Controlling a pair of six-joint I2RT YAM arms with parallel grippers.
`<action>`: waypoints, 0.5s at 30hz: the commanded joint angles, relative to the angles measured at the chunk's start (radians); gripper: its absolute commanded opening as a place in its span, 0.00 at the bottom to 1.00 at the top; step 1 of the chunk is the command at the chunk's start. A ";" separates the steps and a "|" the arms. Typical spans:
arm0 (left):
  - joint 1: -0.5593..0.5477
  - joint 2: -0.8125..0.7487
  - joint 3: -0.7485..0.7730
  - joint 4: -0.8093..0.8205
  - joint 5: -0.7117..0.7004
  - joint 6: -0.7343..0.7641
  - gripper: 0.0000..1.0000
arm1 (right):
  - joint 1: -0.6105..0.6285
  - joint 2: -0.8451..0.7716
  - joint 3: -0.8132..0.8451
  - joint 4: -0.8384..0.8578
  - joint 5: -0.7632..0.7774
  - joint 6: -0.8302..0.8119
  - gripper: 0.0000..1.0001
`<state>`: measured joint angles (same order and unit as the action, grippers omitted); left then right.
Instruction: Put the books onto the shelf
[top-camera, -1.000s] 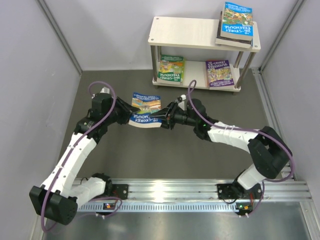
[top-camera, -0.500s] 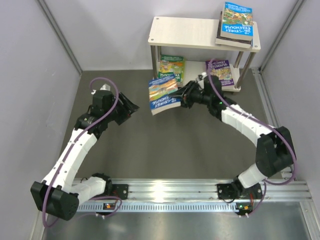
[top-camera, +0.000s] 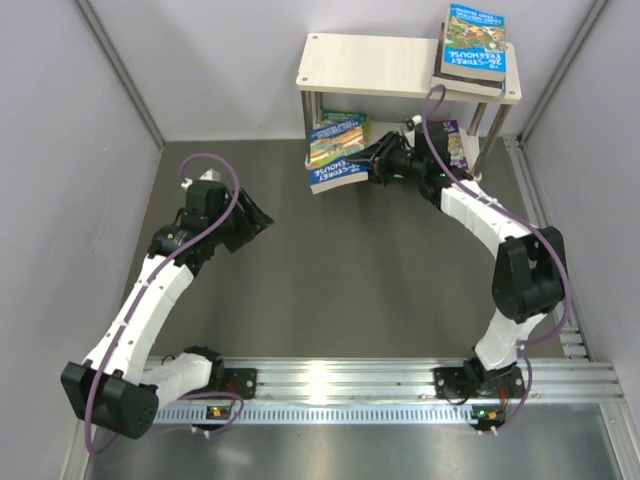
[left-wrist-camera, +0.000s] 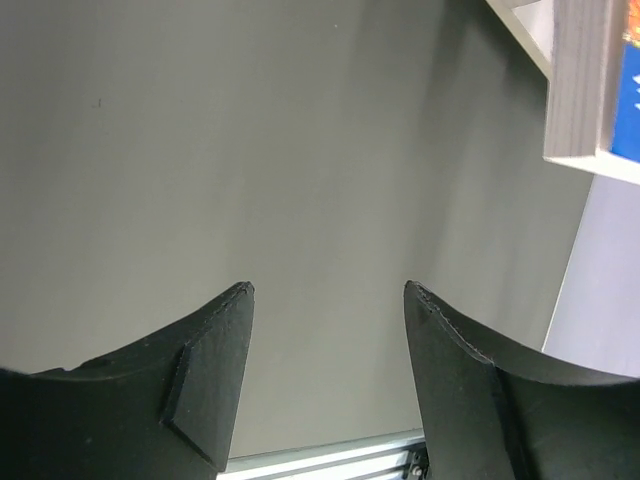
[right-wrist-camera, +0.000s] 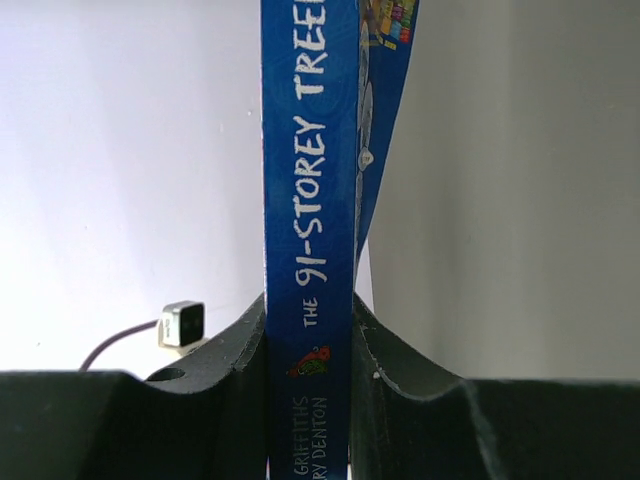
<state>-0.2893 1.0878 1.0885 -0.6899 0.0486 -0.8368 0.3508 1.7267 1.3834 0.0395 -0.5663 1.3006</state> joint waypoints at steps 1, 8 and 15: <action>0.006 0.006 0.047 -0.014 -0.024 0.028 0.66 | -0.038 0.030 0.074 0.140 -0.020 0.011 0.00; 0.006 0.001 0.037 -0.033 -0.039 0.018 0.65 | -0.049 0.152 0.095 0.353 0.017 0.129 0.00; 0.006 -0.035 0.021 -0.072 -0.088 -0.005 0.63 | -0.068 0.324 0.256 0.435 0.031 0.177 0.00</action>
<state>-0.2893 1.0882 1.0962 -0.7391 0.0040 -0.8387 0.3073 2.0262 1.5085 0.2764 -0.5358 1.4376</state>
